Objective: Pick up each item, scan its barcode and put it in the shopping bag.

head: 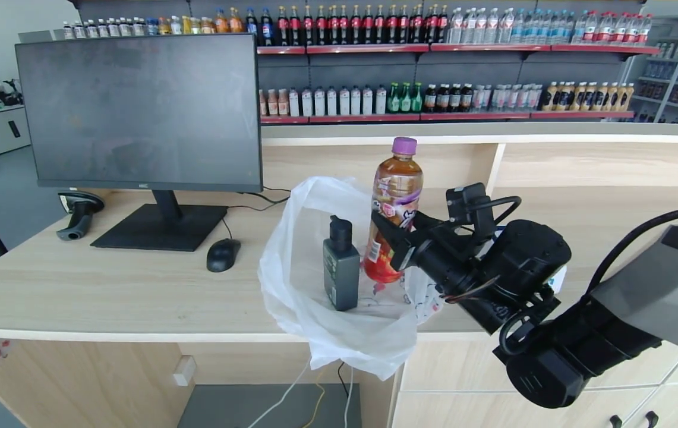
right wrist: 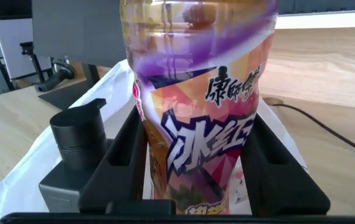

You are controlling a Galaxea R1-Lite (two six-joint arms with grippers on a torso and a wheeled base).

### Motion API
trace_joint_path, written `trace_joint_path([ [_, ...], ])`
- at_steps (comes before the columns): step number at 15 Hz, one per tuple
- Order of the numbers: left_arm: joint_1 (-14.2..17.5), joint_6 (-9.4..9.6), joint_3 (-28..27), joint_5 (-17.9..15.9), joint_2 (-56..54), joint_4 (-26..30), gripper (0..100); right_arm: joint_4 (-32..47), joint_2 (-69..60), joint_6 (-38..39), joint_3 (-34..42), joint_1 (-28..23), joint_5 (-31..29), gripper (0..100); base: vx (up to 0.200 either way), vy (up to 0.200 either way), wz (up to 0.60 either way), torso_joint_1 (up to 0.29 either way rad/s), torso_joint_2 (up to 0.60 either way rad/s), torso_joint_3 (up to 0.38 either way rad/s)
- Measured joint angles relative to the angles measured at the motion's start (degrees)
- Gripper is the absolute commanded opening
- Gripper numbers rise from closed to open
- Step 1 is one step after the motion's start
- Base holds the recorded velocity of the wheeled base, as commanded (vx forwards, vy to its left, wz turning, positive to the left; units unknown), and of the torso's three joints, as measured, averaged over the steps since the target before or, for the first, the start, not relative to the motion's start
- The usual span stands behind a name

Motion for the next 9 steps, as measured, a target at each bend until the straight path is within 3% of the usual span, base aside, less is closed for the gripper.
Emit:
trace_joint_path([
  [9, 0.0, 0.09, 0.0, 0.0, 0.0, 0.0, 100, -0.2, 1.7, -0.6, 3.0, -1.3, 0.0, 0, 0.0, 0.0, 0.0, 0.0, 0.0, 0.0],
])
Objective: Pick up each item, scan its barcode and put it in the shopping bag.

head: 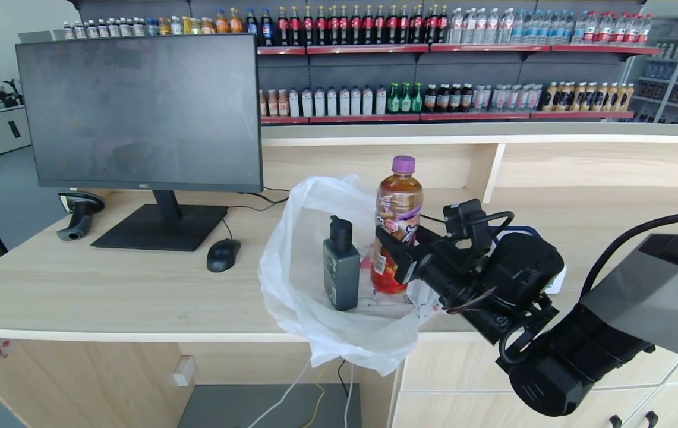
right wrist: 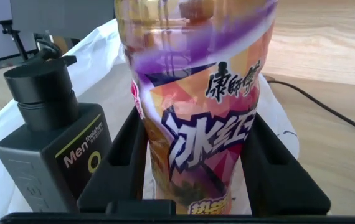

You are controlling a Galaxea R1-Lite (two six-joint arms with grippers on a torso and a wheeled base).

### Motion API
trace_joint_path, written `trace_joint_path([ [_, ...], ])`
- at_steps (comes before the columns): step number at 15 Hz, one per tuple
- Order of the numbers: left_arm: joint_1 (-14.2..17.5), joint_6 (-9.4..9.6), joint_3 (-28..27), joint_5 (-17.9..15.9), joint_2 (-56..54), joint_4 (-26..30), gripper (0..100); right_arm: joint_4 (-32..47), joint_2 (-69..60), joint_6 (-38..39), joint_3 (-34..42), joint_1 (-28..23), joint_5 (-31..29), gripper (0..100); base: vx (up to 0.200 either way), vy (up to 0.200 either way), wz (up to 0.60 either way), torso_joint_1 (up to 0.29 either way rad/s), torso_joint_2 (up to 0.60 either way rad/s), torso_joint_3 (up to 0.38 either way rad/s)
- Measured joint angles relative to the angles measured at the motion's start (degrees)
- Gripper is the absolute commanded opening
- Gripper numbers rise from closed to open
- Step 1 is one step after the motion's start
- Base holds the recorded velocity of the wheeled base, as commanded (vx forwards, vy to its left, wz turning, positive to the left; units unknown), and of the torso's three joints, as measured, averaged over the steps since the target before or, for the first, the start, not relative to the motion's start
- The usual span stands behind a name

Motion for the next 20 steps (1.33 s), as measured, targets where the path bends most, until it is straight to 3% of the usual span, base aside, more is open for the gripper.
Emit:
trace_joint_path([
  [4, 0.0, 0.02, 0.0, 0.0, 0.0, 0.0, 100, 0.1, 0.5, 0.2, 0.6, 0.0, 0.0, 0, 0.0, 0.0, 0.0, 0.0, 0.0, 0.0],
  [5, 0.0, 0.02, 0.0, 0.0, 0.0, 0.0, 100, 0.2, 0.6, 0.2, 0.6, 0.0, 0.0, 100, 0.0, 0.0, 0.0, 0.0, 0.0, 0.0],
  [15, 0.0, -0.07, 0.0, 0.0, 0.0, 0.0, 100, 0.2, -1.4, 0.8, 3.1, 0.1, 0.0, 100, 0.0, 0.0, 0.0, 0.0, 0.0, 0.0],
  [20, 0.0, -0.07, 0.0, 0.0, 0.0, 0.0, 100, 0.2, -6.5, 0.8, 8.0, 0.0, 0.0, 100, 0.0, 0.0, 0.0, 0.0, 0.0, 0.0],
])
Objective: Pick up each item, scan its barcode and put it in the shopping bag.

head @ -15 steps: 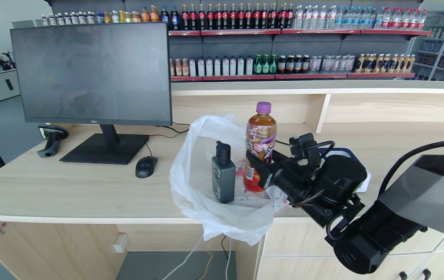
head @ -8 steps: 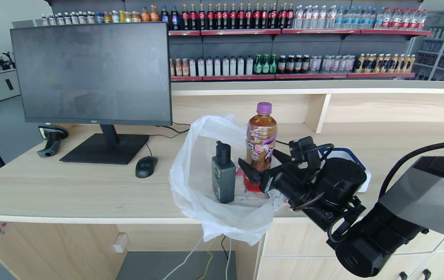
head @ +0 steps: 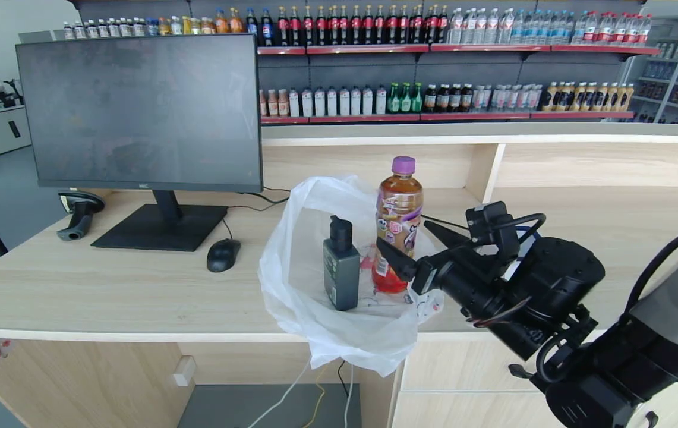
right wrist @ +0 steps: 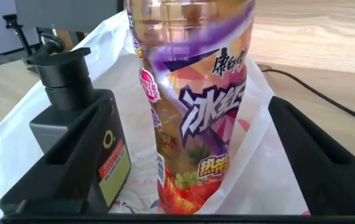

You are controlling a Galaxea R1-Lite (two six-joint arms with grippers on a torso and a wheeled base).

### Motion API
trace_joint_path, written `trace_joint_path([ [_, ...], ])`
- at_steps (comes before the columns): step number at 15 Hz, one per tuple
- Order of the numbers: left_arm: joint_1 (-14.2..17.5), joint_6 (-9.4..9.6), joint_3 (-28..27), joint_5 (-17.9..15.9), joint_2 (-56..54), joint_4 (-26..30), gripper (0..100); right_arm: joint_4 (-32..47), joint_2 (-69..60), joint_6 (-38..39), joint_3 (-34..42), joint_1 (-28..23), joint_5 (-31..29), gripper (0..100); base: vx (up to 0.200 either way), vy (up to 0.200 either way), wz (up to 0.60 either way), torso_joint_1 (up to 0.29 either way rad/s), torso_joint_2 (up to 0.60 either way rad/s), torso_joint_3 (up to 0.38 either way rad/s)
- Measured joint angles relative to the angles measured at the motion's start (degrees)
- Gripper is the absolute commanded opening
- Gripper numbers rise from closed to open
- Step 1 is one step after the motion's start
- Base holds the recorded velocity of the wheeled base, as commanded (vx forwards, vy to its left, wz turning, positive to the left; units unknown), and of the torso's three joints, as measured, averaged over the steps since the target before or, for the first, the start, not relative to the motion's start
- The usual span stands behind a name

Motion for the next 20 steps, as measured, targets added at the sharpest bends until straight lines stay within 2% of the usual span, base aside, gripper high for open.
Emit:
trace_joint_path([
  [10, 0.0, -0.34, 0.0, 0.0, 0.0, 0.1, 100, 0.0, -21.7, -0.5, 15.3, 0.0, 0.0, 100, 0.0, 0.0, 0.0, 0.0, 0.0, 0.0],
  [17, 0.0, -0.72, -0.1, 0.1, 0.0, 0.1, 100, 0.0, -43.3, -0.7, 32.3, 0.0, -0.3, 100, 0.0, 0.0, 0.0, 0.0, 0.0, 0.0],
  [20, 0.0, -0.72, -0.1, 0.1, 0.0, 0.1, 100, 0.0, -52.4, -0.5, 34.2, 0.0, -3.0, 100, 0.0, 0.0, 0.0, 0.0, 0.0, 0.0],
])
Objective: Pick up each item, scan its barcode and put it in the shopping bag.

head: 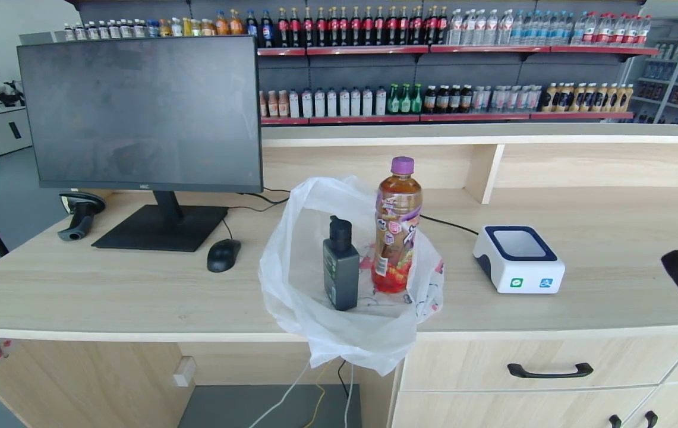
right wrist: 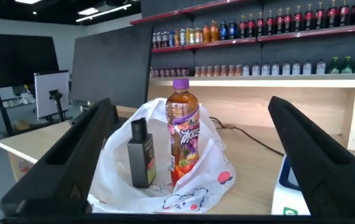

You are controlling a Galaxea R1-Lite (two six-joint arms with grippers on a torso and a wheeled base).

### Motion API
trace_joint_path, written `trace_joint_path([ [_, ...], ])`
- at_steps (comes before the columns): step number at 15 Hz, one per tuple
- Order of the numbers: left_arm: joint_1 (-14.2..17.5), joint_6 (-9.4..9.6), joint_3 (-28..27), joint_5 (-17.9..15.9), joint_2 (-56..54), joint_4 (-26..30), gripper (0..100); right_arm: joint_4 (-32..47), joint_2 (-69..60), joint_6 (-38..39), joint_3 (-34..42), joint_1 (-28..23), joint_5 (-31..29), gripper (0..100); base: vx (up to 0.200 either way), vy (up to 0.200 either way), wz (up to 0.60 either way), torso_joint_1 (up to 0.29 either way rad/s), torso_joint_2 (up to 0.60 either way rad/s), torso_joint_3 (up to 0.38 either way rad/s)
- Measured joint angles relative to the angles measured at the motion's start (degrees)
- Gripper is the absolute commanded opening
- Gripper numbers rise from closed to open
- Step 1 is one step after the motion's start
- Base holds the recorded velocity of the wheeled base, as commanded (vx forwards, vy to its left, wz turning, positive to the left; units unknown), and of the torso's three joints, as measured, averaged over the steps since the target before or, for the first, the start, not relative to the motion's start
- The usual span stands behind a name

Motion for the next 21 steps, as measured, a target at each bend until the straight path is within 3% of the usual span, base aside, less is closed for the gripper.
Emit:
trace_joint_path([
  [3, 0.0, 0.0, 0.0, 0.0, 0.0, 0.0, 100, 8.7, -6.0, -4.0, 0.3, 0.0, -0.3, 100, 0.0, 0.0, 0.0, 0.0, 0.0, 0.0],
  [5, 0.0, 0.0, 0.0, 0.0, 0.0, 0.0, 100, 20.0, -10.9, -6.1, 0.4, 0.1, -0.2, 100, 0.0, 0.0, 0.0, 0.0, 0.0, 0.0],
  [11, 0.0, 0.02, 0.0, 0.0, 0.0, 0.0, 100, 73.0, -39.7, -9.5, 0.4, 0.5, 0.0, 100, 0.0, 0.0, 0.0, 0.0, 0.0, 0.0],
  [13, 0.0, -0.02, 0.0, 0.0, 0.0, 0.0, 100, 85.9, -49.0, -9.9, 0.3, 0.6, 0.0, 100, 0.0, 0.0, 0.0, 0.0, 0.0, 0.0],
  [18, 0.0, -0.13, 0.0, 0.0, 0.0, 0.0, 100, 89.7, -56.0, -4.8, 0.3, -2.3, 0.4, 100, 0.0, 0.0, 0.0, 0.0, 0.0, 0.0],
  [21, 0.0, -0.13, 0.0, 0.0, 0.0, 0.0, 100, 89.8, -54.8, -5.5, 0.3, -13.8, 0.5, 100, 0.0, 0.0, 0.0, 0.0, 0.0, 0.0],
])
